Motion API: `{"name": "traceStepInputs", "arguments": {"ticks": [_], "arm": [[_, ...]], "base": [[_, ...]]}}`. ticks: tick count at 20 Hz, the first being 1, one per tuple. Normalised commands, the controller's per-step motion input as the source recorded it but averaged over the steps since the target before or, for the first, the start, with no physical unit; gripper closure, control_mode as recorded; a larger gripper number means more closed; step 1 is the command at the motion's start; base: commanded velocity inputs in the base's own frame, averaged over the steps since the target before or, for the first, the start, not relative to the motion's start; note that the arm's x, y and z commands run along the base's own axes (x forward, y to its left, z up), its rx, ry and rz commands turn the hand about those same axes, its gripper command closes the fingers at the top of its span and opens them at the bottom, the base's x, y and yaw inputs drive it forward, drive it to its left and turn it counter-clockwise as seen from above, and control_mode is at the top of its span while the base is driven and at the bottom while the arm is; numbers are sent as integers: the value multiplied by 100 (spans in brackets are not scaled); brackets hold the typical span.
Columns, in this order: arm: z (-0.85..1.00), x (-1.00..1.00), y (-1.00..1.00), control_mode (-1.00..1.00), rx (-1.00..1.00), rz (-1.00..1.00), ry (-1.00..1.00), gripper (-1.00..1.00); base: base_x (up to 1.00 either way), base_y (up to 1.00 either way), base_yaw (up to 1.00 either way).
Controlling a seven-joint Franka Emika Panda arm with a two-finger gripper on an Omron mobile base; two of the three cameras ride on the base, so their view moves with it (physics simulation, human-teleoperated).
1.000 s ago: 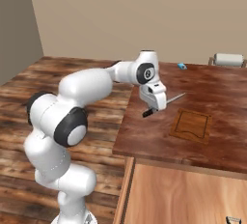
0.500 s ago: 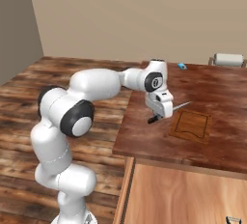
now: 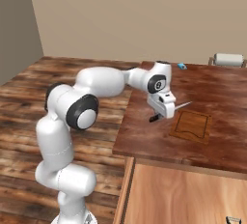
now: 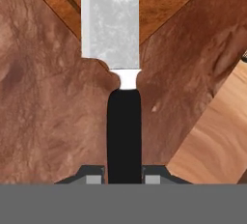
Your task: Open the drawer on the right and place the cutting tools on the cutting board.
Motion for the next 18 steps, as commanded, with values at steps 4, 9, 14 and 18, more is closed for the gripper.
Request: {"name": "traceStepInputs", "arguments": {"ticks": [4,9,14,18], "arm": [[-5,37,-13,-100,0,0,-5,100],[-9,29,-20,-100,0,0,-4,100],[-22,21,-24,-100,0,0,-5,100],[-29,19,-22,-100,0,0,-9,100]], "base": [[0,0,0],[0,0,0],[0,0,0],[0,0,0]]}}
